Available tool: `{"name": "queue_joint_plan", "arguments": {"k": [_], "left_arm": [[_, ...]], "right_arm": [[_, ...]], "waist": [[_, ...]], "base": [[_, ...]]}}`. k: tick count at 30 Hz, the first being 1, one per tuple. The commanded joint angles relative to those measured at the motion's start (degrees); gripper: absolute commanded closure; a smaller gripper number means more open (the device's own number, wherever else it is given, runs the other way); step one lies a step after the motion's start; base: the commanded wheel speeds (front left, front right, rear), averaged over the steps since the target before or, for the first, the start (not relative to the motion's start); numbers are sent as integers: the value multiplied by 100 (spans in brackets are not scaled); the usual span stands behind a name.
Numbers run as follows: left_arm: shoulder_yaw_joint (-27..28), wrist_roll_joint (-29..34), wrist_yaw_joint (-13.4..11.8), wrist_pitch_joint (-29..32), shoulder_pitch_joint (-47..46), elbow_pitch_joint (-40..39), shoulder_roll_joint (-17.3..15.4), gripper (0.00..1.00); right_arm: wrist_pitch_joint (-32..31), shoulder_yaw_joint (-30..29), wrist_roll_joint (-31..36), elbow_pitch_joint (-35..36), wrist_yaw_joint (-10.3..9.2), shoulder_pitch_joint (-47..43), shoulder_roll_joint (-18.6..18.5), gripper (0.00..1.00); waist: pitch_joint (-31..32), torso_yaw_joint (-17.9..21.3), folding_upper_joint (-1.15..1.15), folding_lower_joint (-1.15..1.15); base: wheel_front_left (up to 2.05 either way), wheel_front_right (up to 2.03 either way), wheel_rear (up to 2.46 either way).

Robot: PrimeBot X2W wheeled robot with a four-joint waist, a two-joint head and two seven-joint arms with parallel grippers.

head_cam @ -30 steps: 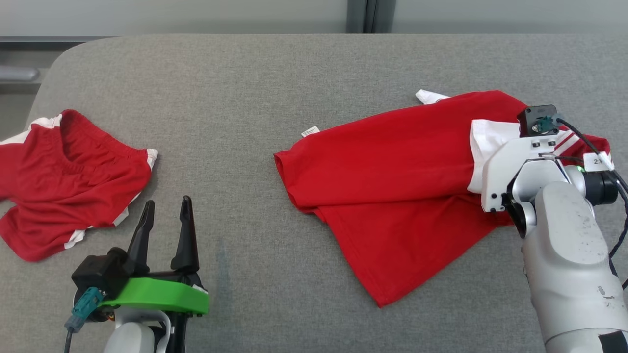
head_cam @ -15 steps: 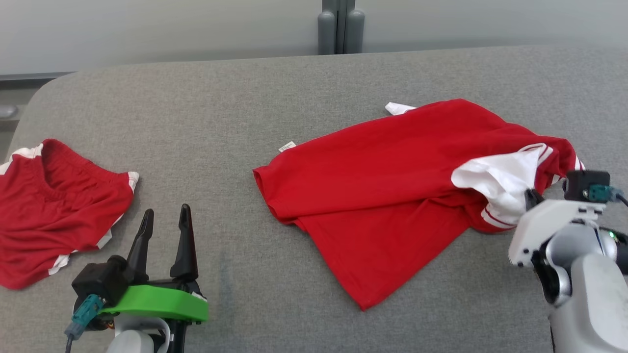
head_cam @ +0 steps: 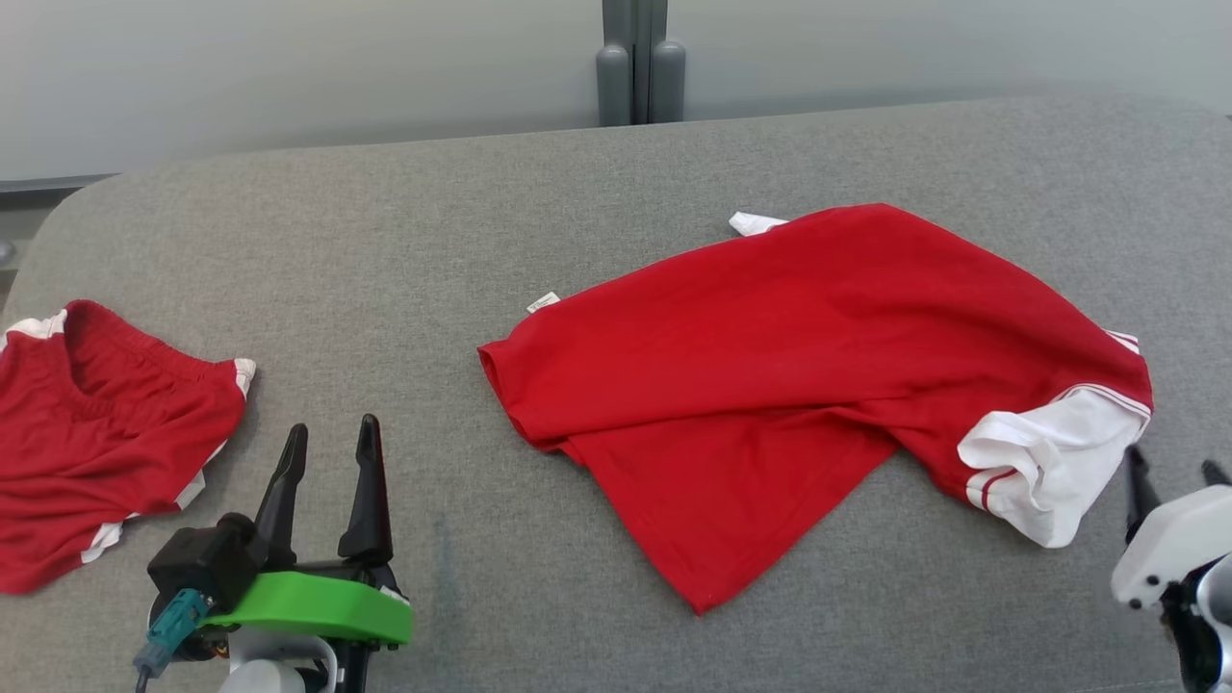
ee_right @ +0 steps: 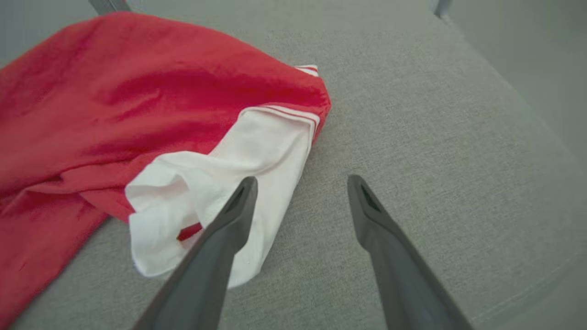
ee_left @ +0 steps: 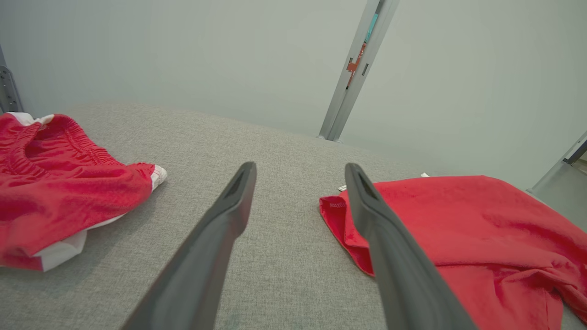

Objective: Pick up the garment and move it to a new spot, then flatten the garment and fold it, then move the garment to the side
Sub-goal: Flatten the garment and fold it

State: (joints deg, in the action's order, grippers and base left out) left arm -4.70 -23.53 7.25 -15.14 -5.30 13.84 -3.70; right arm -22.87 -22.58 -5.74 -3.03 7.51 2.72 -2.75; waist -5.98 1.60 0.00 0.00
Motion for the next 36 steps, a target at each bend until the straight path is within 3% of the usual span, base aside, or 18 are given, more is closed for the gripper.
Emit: {"name": "queue_joint_plan", "arguments": {"k": [1, 8, 17, 27, 36], "left_arm": [[-12, 75, 14, -1, 31, 15, -33, 0], [-44, 90, 16, -1, 43, 30, -30, 0], [-35, 128, 6, -1, 75, 91, -32, 0], [-18, 187, -40, -1, 165, 144, -41, 0], [-216, 0, -24, 230, -55, 305, -7, 0]], "right_arm": [[187, 25, -10, 197, -4, 115, -20, 0], [1637, 931, 243, 1048, -6, 198, -19, 0], [3196, 1915, 453, 425, -6, 45, -25, 0], [3245, 1939, 26, -498, -6, -27, -19, 0], [3170, 2003, 80, -545, -6, 122, -21, 0]], "waist": [[11, -24, 0, 0], [34, -108, 0, 0], [134, -169, 0, 0], [268, -140, 0, 0], [216, -51, 0, 0]], "base": [[0, 0, 0], [0, 0, 0], [0, 0, 0], [0, 0, 0], [0, 0, 0]]}}
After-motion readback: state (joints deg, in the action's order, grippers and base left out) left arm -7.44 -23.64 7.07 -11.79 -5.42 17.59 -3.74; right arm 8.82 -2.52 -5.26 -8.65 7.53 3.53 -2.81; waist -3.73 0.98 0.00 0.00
